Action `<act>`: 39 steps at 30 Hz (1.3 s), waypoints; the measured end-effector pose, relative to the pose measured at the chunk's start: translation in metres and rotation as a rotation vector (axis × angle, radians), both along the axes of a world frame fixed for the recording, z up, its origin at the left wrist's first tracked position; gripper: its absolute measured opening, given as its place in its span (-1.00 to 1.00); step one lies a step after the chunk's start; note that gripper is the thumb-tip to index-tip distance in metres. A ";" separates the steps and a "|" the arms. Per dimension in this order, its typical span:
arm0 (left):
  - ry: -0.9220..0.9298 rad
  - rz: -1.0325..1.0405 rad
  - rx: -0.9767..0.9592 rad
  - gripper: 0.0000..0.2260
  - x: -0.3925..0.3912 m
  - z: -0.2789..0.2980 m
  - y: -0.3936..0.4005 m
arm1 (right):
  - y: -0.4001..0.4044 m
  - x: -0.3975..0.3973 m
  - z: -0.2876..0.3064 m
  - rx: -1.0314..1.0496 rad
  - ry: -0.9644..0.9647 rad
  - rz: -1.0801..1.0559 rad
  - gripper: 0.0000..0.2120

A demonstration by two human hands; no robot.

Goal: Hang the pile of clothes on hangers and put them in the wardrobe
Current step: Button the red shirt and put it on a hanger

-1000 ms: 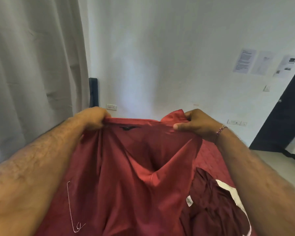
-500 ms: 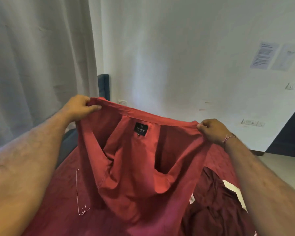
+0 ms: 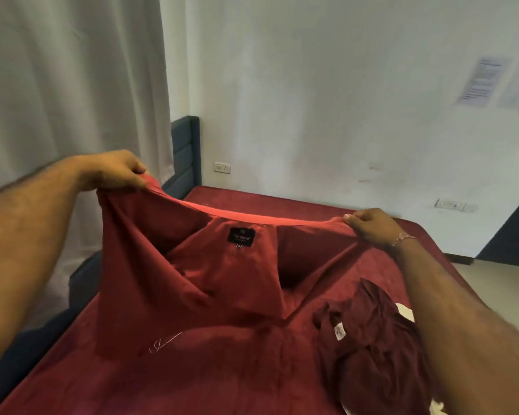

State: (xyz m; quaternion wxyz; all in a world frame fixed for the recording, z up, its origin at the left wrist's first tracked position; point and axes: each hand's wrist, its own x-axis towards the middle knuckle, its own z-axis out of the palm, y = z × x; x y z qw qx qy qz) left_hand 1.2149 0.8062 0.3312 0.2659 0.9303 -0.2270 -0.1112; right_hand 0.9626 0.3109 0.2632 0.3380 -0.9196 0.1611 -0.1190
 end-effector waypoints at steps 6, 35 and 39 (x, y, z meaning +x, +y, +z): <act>-0.467 0.367 -0.022 -0.85 0.026 -0.014 0.022 | 0.030 -0.008 0.001 0.436 0.145 0.276 -0.85; -0.057 0.129 -0.143 -0.72 0.042 -0.067 0.069 | 0.173 -0.007 -0.027 0.129 0.189 -0.750 -0.63; -0.174 0.290 -0.432 -0.75 0.009 -0.095 0.034 | 0.198 0.001 -0.042 0.102 -0.152 -0.866 -0.82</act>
